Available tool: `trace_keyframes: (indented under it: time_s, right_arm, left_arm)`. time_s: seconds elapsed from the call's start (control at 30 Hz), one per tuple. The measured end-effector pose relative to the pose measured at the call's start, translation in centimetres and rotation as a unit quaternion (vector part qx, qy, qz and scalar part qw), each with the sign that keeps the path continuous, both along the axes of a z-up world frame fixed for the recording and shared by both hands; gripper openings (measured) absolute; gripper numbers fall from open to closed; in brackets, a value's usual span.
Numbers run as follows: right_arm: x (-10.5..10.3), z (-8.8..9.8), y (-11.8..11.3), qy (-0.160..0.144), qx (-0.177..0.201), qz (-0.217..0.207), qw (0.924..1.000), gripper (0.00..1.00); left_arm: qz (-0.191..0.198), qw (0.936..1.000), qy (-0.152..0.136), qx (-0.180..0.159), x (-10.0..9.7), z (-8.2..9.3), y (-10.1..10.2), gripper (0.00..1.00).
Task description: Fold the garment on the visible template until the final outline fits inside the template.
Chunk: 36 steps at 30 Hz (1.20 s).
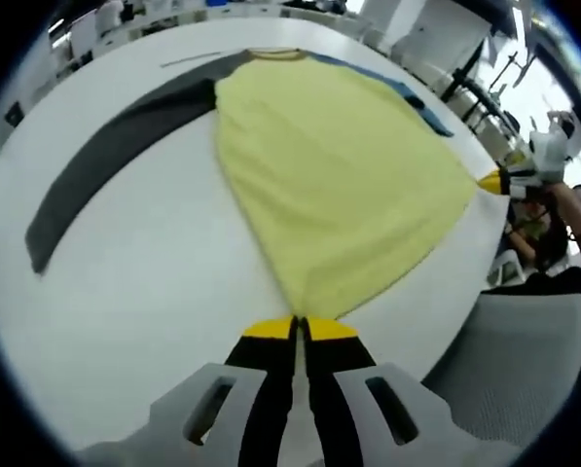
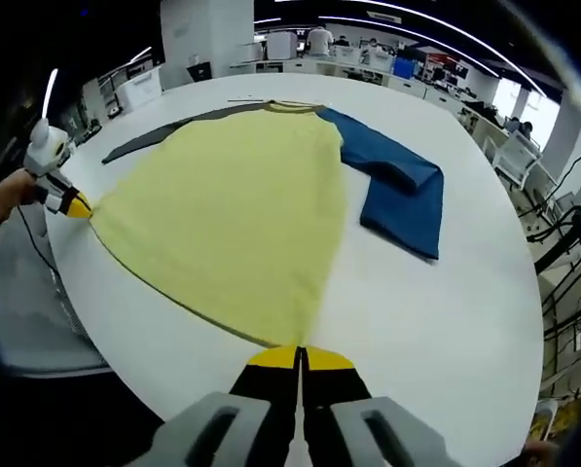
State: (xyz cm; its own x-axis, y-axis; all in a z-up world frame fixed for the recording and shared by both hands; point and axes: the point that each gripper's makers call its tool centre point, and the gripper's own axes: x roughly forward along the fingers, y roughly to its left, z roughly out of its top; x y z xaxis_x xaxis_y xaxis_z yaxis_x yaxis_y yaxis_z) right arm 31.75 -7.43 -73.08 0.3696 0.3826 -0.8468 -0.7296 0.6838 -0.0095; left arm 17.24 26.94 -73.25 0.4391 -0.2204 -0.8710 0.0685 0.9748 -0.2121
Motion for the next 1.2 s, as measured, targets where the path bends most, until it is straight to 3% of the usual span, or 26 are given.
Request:
trace_keyframes:
  time_s: [0.37, 0.5, 0.63, 0.77, 0.87, 0.97, 1.2]
  right_arm:
    - [0.3, 0.1, -0.2, 0.013, 0.025, -0.029, 0.9992, 0.0]
    - [1.2, 1.6, -0.6, 0.001, 0.033, -0.048, 0.9983, 0.09]
    - [2.4, 3.1, -1.1, -0.013, 0.042, -0.068, 0.9967, 0.21]
    - [4.0, 4.5, -1.3, -0.024, 0.057, -0.081, 0.9948, 0.32]
    - [5.7, 5.3, -1.6, -0.037, 0.061, -0.088, 0.9936, 0.32]
    - [7.2, 6.0, -1.8, -0.047, 0.071, -0.098, 0.9915, 0.33]
    - [10.1, 6.3, -1.9, -0.047, 0.088, -0.121, 0.9877, 0.32]
  left_arm:
    - [0.018, 0.9997, -0.015, 0.011, -0.1, 0.0, 0.2, 0.05]
    - [0.035, 0.9989, -0.019, 0.024, -0.4, 0.6, 0.8, 0.21]
    - [0.056, 0.996, -0.064, 0.027, 0.2, 2.3, 1.2, 0.32]
    - [0.074, 0.9908, -0.104, 0.044, 0.7, 4.0, 1.8, 0.53]
    - [0.083, 0.988, -0.121, 0.048, 0.7, 4.8, 1.9, 0.67]
    - [0.09, 0.9832, -0.146, 0.06, 0.7, 5.6, 2.3, 0.75]
    - [0.091, 0.9779, -0.175, 0.07, 0.8, 6.9, 2.4, 0.92]
